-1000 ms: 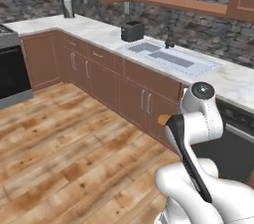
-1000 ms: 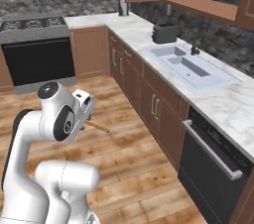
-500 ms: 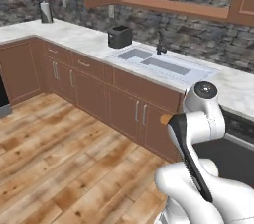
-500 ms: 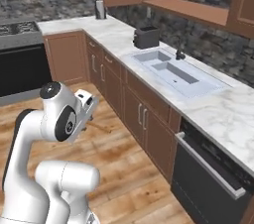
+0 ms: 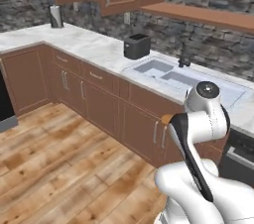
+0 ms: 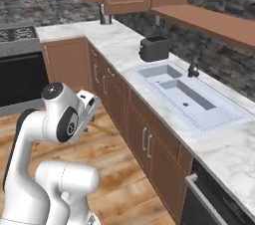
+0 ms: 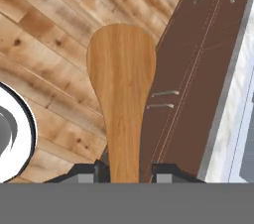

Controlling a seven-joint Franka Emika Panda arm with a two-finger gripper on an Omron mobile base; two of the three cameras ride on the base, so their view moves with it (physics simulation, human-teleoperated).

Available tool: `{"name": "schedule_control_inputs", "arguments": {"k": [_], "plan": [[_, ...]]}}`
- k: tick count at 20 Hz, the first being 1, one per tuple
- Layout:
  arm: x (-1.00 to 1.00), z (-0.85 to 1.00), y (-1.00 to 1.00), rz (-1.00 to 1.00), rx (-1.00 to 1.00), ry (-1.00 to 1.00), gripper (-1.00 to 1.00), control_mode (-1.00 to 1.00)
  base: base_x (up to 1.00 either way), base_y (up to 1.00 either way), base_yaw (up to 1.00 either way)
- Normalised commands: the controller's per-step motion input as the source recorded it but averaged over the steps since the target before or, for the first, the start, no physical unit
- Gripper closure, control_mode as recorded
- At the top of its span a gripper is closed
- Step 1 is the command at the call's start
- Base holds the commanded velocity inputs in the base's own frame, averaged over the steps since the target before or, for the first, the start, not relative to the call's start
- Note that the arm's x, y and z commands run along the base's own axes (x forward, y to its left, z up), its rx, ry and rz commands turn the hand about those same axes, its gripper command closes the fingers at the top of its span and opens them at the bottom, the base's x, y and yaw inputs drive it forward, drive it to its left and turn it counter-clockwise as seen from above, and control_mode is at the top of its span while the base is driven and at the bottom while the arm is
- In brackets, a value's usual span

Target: Organize the utensils by type. Pick up the wooden spoons from the counter and place them in the open cabinet. Then pick up the metallic utensils from the counter and place them in the open drawer.

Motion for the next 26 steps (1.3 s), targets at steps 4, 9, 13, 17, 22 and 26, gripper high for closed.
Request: {"name": "schedule_control_inputs", "arguments": {"k": [4,9,13,17,22,26], "plan": [[0.00,0.00,0.00,0.00,0.00,0.00,1.00,1.00,0.99,0.00,0.22],[0.00,0.00,0.00,0.00,0.00,0.00,1.00,1.00,0.95,0.00,0.21],[0.00,0.00,0.00,0.00,0.00,0.00,1.00,1.00,0.84,0.10,0.21],[0.00,0.00,0.00,0.00,0.00,0.00,1.00,1.00,0.60,0.36,0.11],[0.00,0.00,0.00,0.00,0.00,0.00,1.00,1.00,0.60,0.52,0.02],[0.00,0.00,0.00,0.00,0.00,0.00,1.00,1.00,0.60,0.56,0.00]]}}
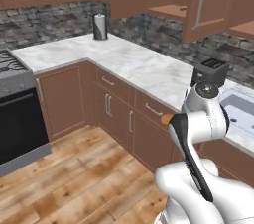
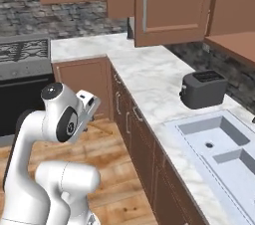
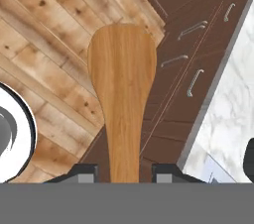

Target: Organize the utensils by type. Pick up the wooden spoons from the counter and place them in the open cabinet. Then pick up the metallic utensils from the counter and place them in the open drawer.

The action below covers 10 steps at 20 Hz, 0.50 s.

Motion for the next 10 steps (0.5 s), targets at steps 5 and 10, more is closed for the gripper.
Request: {"name": "schedule_control_inputs", "arguments": {"k": [5,10], "plan": [[0.00,0.00,0.00,0.00,0.00,0.00,1.00,1.00,0.51,0.69,-0.16],[0.00,0.00,0.00,0.00,0.00,0.00,1.00,1.00,0.51,0.64,-0.32]]}}
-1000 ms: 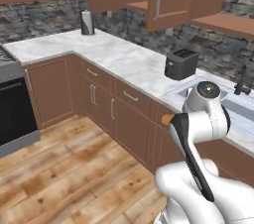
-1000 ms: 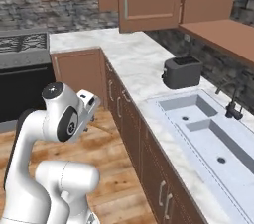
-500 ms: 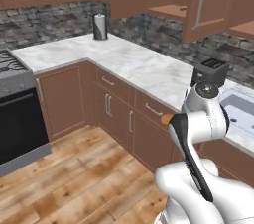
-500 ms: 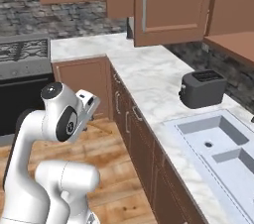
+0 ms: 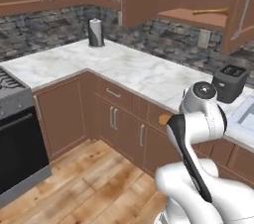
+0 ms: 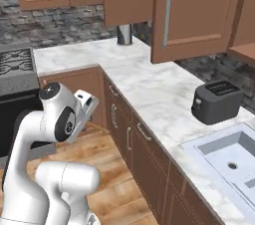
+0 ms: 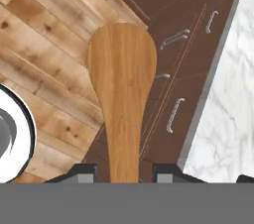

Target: Organize the utensils by type. Pick up the wooden spoons from the counter and place them in the open cabinet. Then pick up the metallic utensils from the counter and place them in the open drawer.

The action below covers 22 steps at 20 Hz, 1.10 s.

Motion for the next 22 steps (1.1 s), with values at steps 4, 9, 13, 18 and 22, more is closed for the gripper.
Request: {"name": "schedule_control_inputs", "arguments": {"k": [4,9,13,18,22], "plan": [[0.00,0.00,0.00,0.00,0.00,0.00,1.00,1.00,0.42,0.54,-0.48],[0.00,0.00,0.00,0.00,0.00,0.00,1.00,1.00,0.35,0.75,-0.54],[0.00,0.00,0.00,0.00,0.00,0.00,1.00,1.00,0.31,0.84,-0.56],[0.00,0.00,0.00,0.00,0.00,0.00,1.00,1.00,0.27,0.81,-0.55],[0.00,0.00,0.00,0.00,0.00,0.00,1.00,1.00,0.19,0.65,-0.54]]}}
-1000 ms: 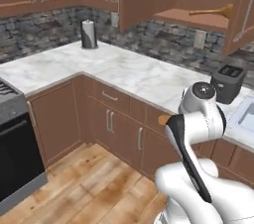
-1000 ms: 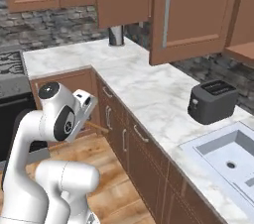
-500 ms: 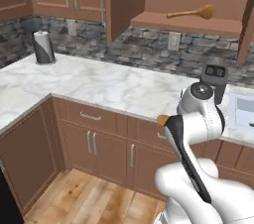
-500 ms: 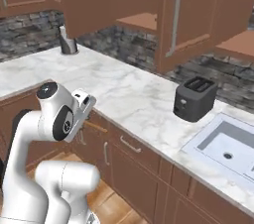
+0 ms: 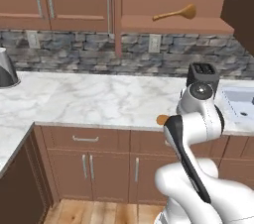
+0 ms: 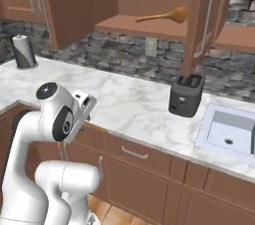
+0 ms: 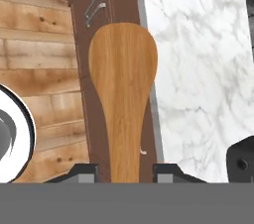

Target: Organize the utensils by type. Pick up the wooden spoons from the counter and place them in the open cabinet. Then pick up the metallic utensils from the counter and place them in the open drawer.

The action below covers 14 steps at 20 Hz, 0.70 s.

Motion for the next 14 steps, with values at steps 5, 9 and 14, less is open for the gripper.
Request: {"name": "schedule_control_inputs", "arguments": {"k": [5,9,14], "plan": [[0.00,0.00,0.00,0.00,0.00,0.00,1.00,1.00,0.25,0.62,-0.50],[0.00,0.00,0.00,0.00,0.00,0.00,1.00,1.00,0.40,0.40,-0.37],[0.00,0.00,0.00,0.00,0.00,0.00,1.00,1.00,0.56,0.07,-0.17]]}}
